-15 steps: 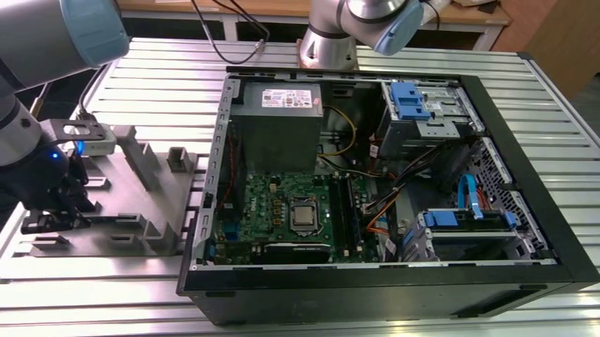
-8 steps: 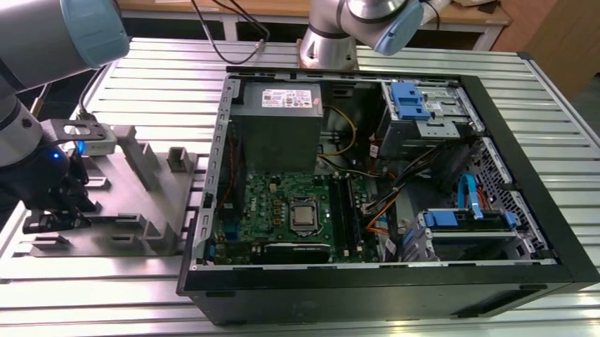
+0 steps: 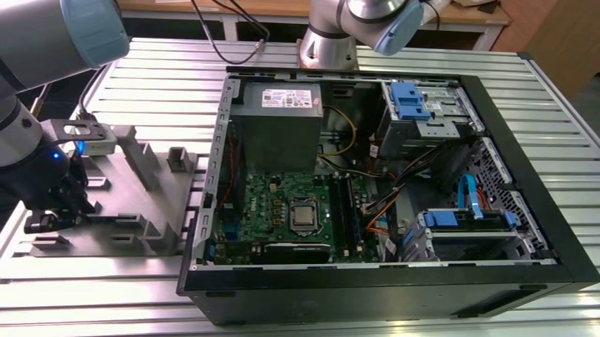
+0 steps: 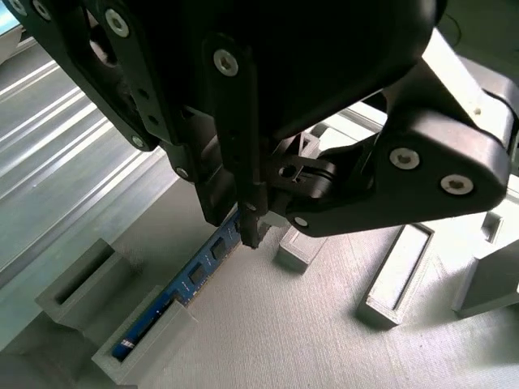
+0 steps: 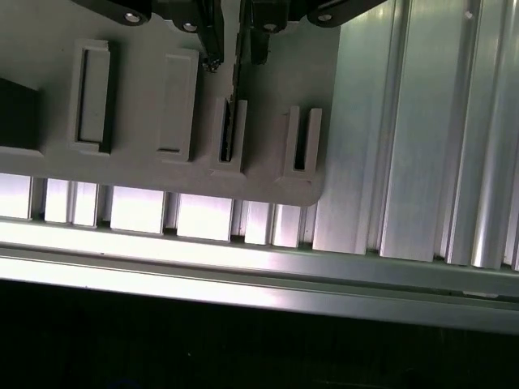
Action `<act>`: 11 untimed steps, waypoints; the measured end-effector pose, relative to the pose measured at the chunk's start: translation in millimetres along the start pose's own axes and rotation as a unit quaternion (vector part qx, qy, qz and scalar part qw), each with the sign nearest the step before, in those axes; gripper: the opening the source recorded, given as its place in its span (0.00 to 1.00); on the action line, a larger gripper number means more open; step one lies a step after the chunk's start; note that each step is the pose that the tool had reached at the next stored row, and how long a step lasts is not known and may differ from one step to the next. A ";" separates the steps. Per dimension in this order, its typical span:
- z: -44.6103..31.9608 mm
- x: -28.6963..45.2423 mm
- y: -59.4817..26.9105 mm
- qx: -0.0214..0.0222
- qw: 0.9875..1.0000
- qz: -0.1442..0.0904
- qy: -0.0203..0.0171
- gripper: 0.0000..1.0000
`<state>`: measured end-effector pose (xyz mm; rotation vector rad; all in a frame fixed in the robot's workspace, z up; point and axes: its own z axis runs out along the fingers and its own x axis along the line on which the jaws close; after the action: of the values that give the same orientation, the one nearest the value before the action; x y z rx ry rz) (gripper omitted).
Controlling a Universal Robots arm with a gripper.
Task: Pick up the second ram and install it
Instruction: 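Pick up the second ram and move it above second insertion slot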
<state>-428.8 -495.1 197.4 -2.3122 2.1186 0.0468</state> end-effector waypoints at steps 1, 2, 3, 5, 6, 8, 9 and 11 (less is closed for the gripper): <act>0.0 0.0 0.0 0.000 1.000 0.000 0.000 0.25; 0.0 0.0 0.0 0.000 1.000 0.000 0.000 0.25; 0.0 0.0 0.0 0.000 1.000 0.000 0.000 0.25; 0.0 0.0 0.0 0.000 1.000 0.000 0.000 0.25; 0.0 0.0 0.0 0.000 1.000 0.000 0.000 0.23; 0.0 0.0 0.0 0.000 1.000 0.000 0.000 0.16; 0.0 0.0 0.0 0.000 1.000 0.000 0.000 0.16; 0.0 0.0 0.0 0.000 1.000 0.000 0.000 0.16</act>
<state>-428.8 -495.1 197.4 -2.3124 2.1184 0.0467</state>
